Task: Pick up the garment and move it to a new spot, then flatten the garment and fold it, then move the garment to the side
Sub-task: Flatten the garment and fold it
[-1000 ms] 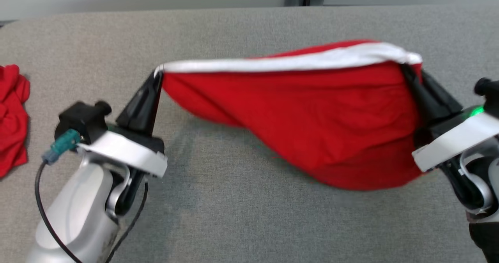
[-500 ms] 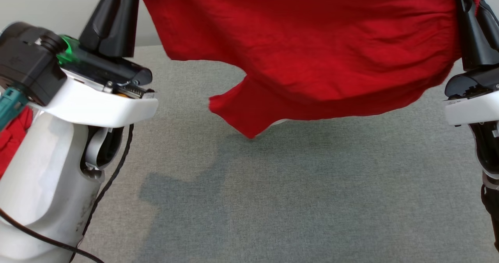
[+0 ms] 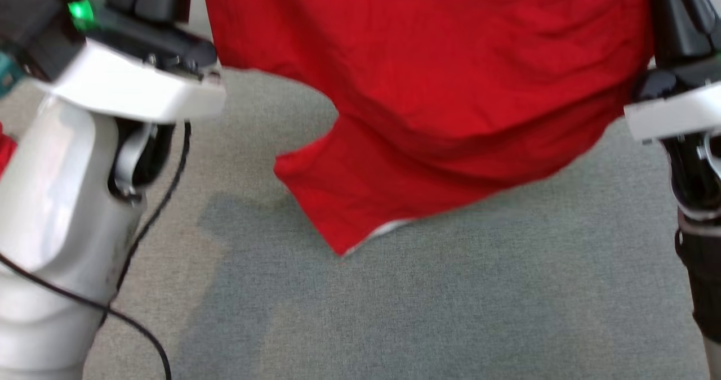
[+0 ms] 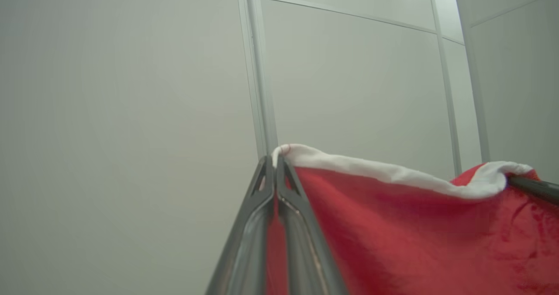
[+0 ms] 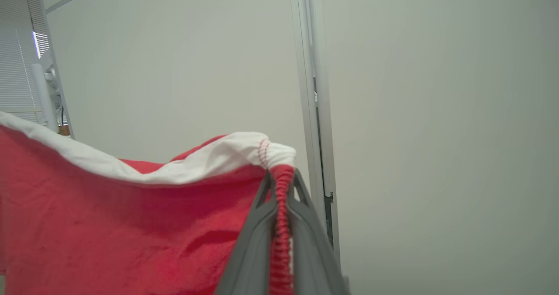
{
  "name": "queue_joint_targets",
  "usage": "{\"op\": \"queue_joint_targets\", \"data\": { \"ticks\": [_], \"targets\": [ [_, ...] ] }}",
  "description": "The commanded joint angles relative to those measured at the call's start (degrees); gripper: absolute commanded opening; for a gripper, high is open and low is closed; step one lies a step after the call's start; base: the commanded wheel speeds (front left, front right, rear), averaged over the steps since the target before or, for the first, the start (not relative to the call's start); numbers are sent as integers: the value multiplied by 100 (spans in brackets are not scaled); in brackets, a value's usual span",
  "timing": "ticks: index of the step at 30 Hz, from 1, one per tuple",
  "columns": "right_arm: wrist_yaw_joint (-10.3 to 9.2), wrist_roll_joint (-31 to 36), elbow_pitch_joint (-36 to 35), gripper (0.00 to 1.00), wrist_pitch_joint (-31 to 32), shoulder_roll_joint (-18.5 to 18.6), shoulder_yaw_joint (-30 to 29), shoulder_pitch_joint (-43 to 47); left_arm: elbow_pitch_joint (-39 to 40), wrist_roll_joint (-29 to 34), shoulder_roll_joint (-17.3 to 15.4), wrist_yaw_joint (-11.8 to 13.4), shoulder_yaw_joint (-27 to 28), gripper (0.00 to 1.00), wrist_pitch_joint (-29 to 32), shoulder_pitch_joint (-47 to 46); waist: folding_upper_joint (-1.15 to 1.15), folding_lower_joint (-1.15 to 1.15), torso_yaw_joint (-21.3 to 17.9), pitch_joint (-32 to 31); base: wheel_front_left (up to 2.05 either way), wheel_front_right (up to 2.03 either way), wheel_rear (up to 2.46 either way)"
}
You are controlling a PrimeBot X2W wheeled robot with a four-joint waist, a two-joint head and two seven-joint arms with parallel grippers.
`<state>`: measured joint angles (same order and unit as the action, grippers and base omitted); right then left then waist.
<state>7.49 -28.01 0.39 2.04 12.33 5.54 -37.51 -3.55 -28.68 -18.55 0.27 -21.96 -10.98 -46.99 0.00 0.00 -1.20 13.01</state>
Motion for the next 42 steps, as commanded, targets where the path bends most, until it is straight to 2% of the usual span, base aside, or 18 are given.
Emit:
{"op": "queue_joint_targets", "data": {
  "ticks": [1, 7, 11, 12, 16, 21, 25, 30, 34, 38, 42],
  "targets": [
    [2, -36, 152, 0, -48, -24, 42, -280, -199, 20, 33, -72, 6, 0, -18, -305, 0, 0, -22, 221, 0, 0, 0],
    [2, -171, 1189, 0, -306, -209, 287, -1557, -1402, 169, 263, -373, -64, 0, -230, -1522, 0, 0, -73, 655, 0, 0, 0],
    [2, -247, 2123, 0, -741, -365, 424, -2468, -2265, 256, 429, -498, -14, 0, -360, -2328, 0, 0, -133, 864, 0, 0, 0],
    [2, -247, 2123, 0, -741, -365, 424, -2468, -2265, 256, 429, -498, -14, 0, -360, -2328, 0, 0, -133, 864, 0, 0, 0],
    [2, -408, 3264, 0, -1162, -553, 528, -3263, -3253, 186, 629, -584, 48, 0, -396, -2857, 0, 0, -165, 939, 0, 0, 0],
    [2, -667, 4559, 0, -1403, -708, 763, -3907, -4495, 35, 869, -697, -2, 0, -405, -3219, 0, 0, -115, 988, 0, 0, 0],
    [2, -853, 5137, 0, -1503, -787, 1133, -4078, -5129, -68, 1007, -754, -81, 0, -410, -3250, 0, 0, -74, 1062, 0, 0, 0],
    [2, -1056, 5376, 0, -1605, -733, 1654, -3739, -5506, -232, 1103, -781, -148, 0, -412, -2827, 0, 0, -31, 1240, 0, 0, 0],
    [2, -1353, 5207, 0, -1697, -660, 2017, -3206, -5407, -446, 1074, -773, -228, 0, -415, -2274, 0, 0, 6, 1273, 0, 0, 0],
    [2, -1627, 4678, 0, -1743, -462, 2332, -2432, -4993, -488, 1024, -775, -208, 0, -416, -1494, 0, 0, 89, 1213, 0, 0, 0],
    [2, -1712, 3772, 0, -1727, -225, 2344, -1345, -4263, -371, 959, -776, 27, 0, -414, -503, 0, 0, 146, 1042, 0, 0, 0]
  ]
}}
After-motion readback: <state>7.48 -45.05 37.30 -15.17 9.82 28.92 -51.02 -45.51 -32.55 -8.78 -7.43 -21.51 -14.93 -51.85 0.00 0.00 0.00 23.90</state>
